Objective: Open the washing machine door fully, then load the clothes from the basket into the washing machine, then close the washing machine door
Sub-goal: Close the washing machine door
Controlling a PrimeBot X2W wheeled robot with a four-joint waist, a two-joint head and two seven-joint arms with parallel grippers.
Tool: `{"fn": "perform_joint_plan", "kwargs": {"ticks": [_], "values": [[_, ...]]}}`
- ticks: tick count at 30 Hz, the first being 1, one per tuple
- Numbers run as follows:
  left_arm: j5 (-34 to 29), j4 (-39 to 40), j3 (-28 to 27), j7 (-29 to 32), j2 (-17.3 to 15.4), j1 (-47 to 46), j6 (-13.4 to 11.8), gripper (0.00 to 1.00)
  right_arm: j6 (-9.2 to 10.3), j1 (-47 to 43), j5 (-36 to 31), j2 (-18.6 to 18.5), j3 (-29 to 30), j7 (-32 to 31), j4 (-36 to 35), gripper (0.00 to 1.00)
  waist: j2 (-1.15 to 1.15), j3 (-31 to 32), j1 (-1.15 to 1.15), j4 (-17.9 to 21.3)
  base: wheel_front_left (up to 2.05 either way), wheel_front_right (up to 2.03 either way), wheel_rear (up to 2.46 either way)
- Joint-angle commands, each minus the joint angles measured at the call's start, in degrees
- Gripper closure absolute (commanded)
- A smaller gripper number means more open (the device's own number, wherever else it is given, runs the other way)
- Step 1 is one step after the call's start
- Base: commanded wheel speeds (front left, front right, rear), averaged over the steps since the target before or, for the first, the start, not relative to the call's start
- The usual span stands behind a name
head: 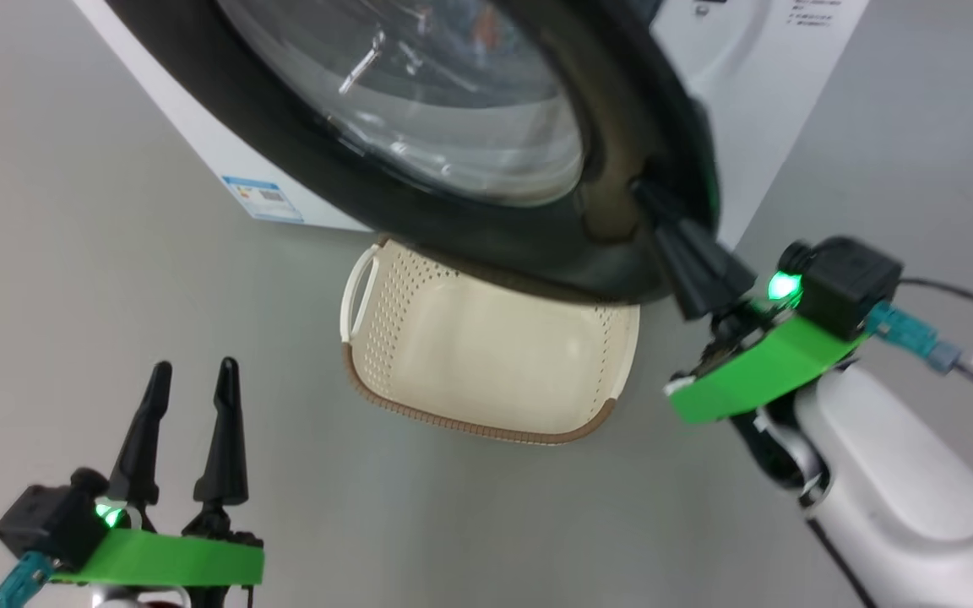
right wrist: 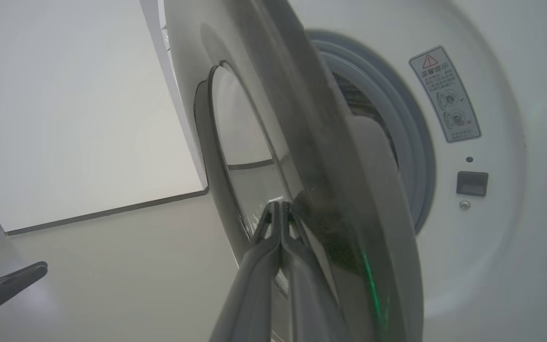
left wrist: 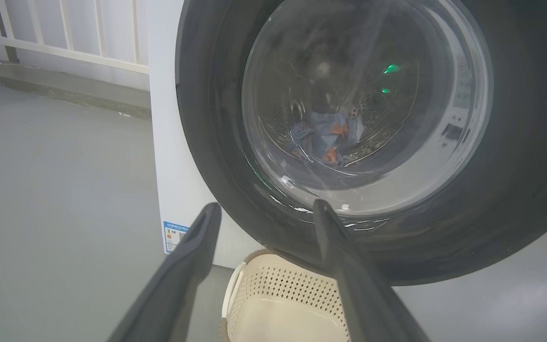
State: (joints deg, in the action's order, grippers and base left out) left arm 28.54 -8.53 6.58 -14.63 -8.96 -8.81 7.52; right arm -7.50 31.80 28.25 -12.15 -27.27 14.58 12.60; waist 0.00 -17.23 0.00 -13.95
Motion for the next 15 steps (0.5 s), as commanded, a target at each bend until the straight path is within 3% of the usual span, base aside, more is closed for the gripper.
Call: {"fn": "perform_joint_plan", "kwargs": {"ticks": [1, 15], "values": [[-0.8, 1.7, -1.8, -0.4, -0.8, -1.9, 0.0, 0.00, 0.01, 1.5, 0.0, -0.1, 0.3, 0.4, -0.6, 1.00, 0.00, -1.4, 0.00, -1.0, 0.00, 0.00, 0.00], [-0.6, 2.3, -0.2, -0.4, 0.6, -6.5, 0.0, 0.00, 0.01, 10.9, 0.6, -2.8, 7.4, 0.4, 3.3, 1.00, 0.00, -7.5, 0.00, -3.8, 0.00, 0.00, 0.00]]}}
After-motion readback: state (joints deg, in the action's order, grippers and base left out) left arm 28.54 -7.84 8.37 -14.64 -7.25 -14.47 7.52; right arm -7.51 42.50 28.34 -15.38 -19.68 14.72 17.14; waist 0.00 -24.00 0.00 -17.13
